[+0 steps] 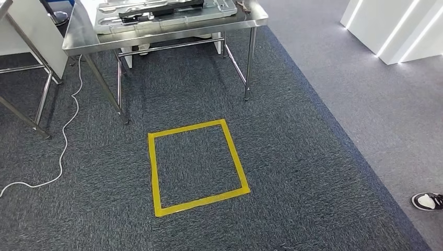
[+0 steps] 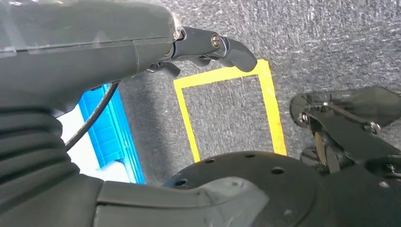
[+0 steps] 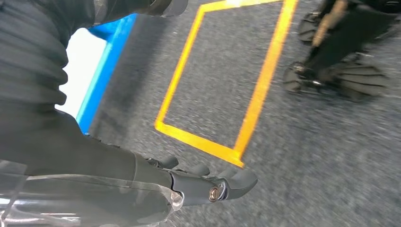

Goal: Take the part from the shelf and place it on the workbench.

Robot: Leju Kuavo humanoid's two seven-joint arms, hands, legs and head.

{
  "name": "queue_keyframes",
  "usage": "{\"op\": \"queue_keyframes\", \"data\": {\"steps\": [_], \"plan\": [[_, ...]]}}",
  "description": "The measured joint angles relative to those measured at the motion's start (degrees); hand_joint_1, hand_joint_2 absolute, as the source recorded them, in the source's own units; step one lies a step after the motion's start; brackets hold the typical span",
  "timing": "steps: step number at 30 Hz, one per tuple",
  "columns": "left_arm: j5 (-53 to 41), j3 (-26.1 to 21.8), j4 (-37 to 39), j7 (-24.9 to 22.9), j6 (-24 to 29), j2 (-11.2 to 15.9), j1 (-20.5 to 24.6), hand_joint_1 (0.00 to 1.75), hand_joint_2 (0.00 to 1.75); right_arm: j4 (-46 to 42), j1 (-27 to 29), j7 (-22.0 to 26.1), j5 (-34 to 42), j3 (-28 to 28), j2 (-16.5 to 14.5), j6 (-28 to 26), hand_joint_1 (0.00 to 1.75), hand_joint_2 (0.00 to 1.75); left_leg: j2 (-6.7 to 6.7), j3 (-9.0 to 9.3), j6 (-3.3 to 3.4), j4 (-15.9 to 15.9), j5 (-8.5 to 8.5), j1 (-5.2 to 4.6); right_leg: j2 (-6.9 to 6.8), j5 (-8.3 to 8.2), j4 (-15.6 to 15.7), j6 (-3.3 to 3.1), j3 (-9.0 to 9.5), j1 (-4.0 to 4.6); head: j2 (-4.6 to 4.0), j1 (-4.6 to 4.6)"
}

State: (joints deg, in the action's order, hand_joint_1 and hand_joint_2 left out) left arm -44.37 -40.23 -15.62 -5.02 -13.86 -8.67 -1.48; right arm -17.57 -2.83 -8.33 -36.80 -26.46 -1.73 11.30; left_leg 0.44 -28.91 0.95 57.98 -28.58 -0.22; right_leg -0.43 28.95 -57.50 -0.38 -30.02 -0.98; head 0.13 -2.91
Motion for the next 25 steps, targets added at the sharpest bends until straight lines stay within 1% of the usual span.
{"op": "queue_keyframes", "data": {"steps": [1,2,3,4,6,7,8,11,14,16,19,21,24,25], "plan": [[1.22,1.01,0.09,0.14,0.39,0.24,-0.39,0.00,0.00,-0.40,0.00,0.24,1.01,0.58,-0.01,-0.31,0.00,0.87,0.01,0.18,0.15,-0.58,-0.10,-0.15,-0.06,-0.19,0.05,0.32,-0.10,0.00,0.00,0.00],[2.42,2.00,0.16,0.26,0.76,0.42,-0.75,0.00,0.00,-0.74,0.02,0.45,2.01,1.16,0.00,-0.63,0.00,0.44,0.04,-0.02,0.31,-0.78,0.15,-0.18,-0.10,-0.37,0.14,0.67,-0.12,0.01,0.00,0.00],[3.68,3.03,0.19,0.38,1.17,0.62,-1.07,0.00,0.00,-1.04,0.15,0.67,3.07,1.77,0.01,-0.96,0.00,0.00,0.15,-0.03,0.59,-1.17,0.41,-0.06,-0.10,-0.31,0.02,0.97,-0.16,0.00,0.00,0.00],[4.93,4.07,0.20,0.51,1.58,0.81,-1.29,0.00,0.00,-1.26,0.36,0.90,4.12,2.41,0.01,-1.29,0.00,0.00,0.15,-0.03,0.58,-1.50,0.54,-0.03,-0.08,-0.22,0.08,1.04,-0.23,0.08,0.00,-0.01],[7.41,6.19,0.19,0.83,2.37,1.18,-1.61,0.00,0.00,-1.52,0.88,1.35,6.15,3.65,0.05,-1.89,0.00,0.00,0.12,-0.09,0.50,-1.76,0.65,-0.07,0.01,-0.22,0.24,0.26,-0.37,0.13,0.00,-0.01],[8.64,7.25,0.19,0.99,2.76,1.39,-1.75,0.00,0.00,-1.62,1.18,1.57,7.14,4.30,0.07,-2.19,0.00,0.00,0.00,-0.24,0.36,-1.63,0.48,-0.27,0.03,-0.36,0.51,-0.12,-0.40,0.15,0.00,0.00],[9.85,8.28,0.19,1.14,3.13,1.61,-1.88,0.00,0.00,-1.74,1.46,1.76,8.12,4.95,0.09,-2.50,0.00,0.00,-0.01,-0.36,0.46,-1.48,0.44,-0.32,0.04,-0.56,0.61,-0.23,-0.37,0.09,0.00,0.00],[13.62,11.42,0.09,1.54,4.30,2.30,-2.22,0.00,0.00,-2.11,2.54,2.45,11.22,7.03,0.21,-3.51,0.00,0.00,0.07,-0.51,0.68,-1.32,0.46,-0.37,0.11,-0.99,0.75,0.48,-0.32,0.02,0.00,-0.01],[17.66,15.03,-0.32,1.98,5.56,2.97,-2.72,0.00,0.00,-2.42,3.73,3.21,14.57,9.39,0.40,-4.51,0.00,0.00,0.10,-0.55,0.84,-1.26,0.56,-0.43,0.17,-1.28,0.89,0.77,-0.33,-0.03,0.00,0.00],[19.56,16.73,-0.57,2.17,6.15,3.30,-3.03,0.00,0.00,-2.54,4.26,3.57,16.15,10.50,0.44,-4.99,0.00,0.00,0.10,-0.57,0.87,-1.23,0.58,-0.46,0.18,-1.34,0.91,0.88,-0.35,-0.06,0.00,0.00],[20.24,17.31,-0.68,2.25,6.38,3.40,-3.15,0.00,0.00,-2.58,4.42,3.72,16.71,10.87,0.44,-5.16,0.00,0.00,0.10,-0.59,0.88,-1.22,0.59,-0.48,0.18,-1.35,0.91,0.89,-0.36,-0.08,0.00,0.00],[21.87,18.73,-0.96,2.44,6.87,3.73,-3.37,0.00,0.00,-2.69,4.82,3.99,18.05,11.72,0.44,-5.58,0.00,0.00,0.10,-0.64,0.89,-1.21,0.60,-0.50,0.18,-1.36,0.91,0.92,-0.40,-0.09,0.00,0.00],[28.69,24.63,-2.23,3.20,8.99,5.01,-4.27,0.00,0.00,-3.17,6.52,5.22,23.65,15.64,0.54,-7.30,0.00,0.00,0.09,-0.76,0.90,-1.20,0.60,-0.52,0.18,-1.36,0.90,0.96,-0.55,-0.10,0.00,0.00],[30.05,25.80,-2.49,3.35,9.41,5.24,-4.45,0.00,0.00,-3.26,6.86,5.47,24.76,16.46,0.57,-7.64,0.00,0.00,0.09,-0.78,0.90,-1.20,0.60,-0.52,0.18,-1.36,0.89,0.96,-0.58,-0.10,0.00,0.00]]}}
